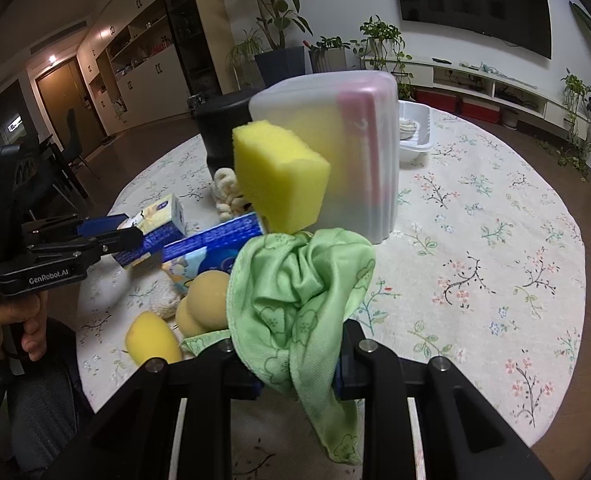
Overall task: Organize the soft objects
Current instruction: 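Carry the tissue pack and green cloth to the tray and release them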
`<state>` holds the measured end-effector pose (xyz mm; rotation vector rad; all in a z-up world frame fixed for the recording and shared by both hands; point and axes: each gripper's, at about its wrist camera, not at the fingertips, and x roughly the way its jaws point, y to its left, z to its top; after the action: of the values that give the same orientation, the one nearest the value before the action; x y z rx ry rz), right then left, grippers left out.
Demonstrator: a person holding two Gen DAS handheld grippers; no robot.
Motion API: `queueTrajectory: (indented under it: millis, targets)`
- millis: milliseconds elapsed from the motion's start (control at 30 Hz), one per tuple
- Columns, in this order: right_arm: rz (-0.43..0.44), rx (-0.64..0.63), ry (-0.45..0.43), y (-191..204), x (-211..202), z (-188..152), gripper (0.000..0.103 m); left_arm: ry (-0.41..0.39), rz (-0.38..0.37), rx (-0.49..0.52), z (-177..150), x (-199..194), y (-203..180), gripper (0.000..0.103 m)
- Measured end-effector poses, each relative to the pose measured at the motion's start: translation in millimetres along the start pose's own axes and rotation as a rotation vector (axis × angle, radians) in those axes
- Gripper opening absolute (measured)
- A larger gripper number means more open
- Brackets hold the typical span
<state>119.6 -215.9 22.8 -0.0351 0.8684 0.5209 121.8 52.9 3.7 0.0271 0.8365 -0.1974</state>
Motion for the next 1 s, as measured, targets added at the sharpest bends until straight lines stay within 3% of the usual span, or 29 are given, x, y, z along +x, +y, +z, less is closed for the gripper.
queueTrajectory:
  millis: [133, 333, 600, 1000]
  targets:
    - [0.005, 0.022, 0.004, -4, -9, 0, 0.026, -0.023, 0.009, -0.003, 0, -10, 1, 0.040]
    - [-0.054, 0.048, -0.008, -9, -23, 4, 0.026, -0.035, 0.008, -0.025, -3, -14, 7, 0.040]
    - [-0.075, 0.017, -0.029, -8, -46, 10, 0.026, -0.048, 0.002, -0.034, -3, -23, 12, 0.040]
    - [-0.127, -0.001, -0.056, -42, -73, 44, 0.026, -0.098, -0.025, -0.029, 32, -40, 27, 0.040]
